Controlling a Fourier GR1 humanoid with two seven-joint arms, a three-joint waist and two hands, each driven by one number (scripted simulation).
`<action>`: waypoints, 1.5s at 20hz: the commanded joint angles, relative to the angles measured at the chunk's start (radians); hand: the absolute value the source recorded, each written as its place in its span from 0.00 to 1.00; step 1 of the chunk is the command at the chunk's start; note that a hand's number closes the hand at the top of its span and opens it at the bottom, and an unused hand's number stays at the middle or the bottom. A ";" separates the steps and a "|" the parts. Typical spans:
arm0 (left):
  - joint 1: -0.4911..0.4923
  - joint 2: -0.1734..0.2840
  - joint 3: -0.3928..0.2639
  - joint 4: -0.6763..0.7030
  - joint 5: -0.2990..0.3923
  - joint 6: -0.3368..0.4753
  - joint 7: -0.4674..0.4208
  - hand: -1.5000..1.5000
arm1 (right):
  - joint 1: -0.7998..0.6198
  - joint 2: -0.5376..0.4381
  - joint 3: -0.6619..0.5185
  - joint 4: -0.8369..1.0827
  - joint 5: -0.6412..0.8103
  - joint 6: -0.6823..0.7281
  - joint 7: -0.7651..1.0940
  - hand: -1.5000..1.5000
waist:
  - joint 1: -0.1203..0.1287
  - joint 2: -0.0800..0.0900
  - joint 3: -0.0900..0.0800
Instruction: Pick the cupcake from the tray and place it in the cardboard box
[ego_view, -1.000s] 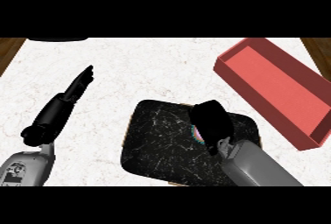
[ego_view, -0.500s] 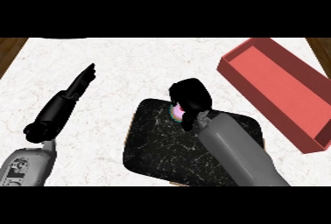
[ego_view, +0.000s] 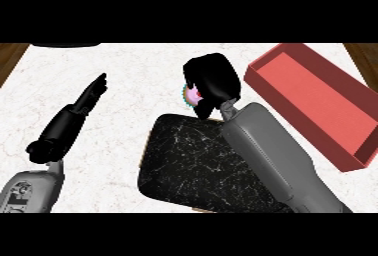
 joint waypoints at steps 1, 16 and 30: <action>-0.018 0.012 0.020 0.010 0.012 -0.017 0.016 0.50 | -0.017 0.028 -0.055 -0.121 0.024 -0.021 0.132 1.00 | -0.012 -0.004 0.000; -0.004 -0.007 0.008 0.018 -0.014 -0.027 -0.017 0.50 | -0.106 -0.229 -0.480 -0.004 -0.032 -0.130 0.210 1.00 | 0.003 0.004 0.000; 0.041 -0.012 0.012 -0.007 -0.027 -0.036 -0.034 0.50 | -0.086 -0.437 -0.537 0.406 -0.105 0.173 -0.025 1.00 | 0.018 0.008 0.000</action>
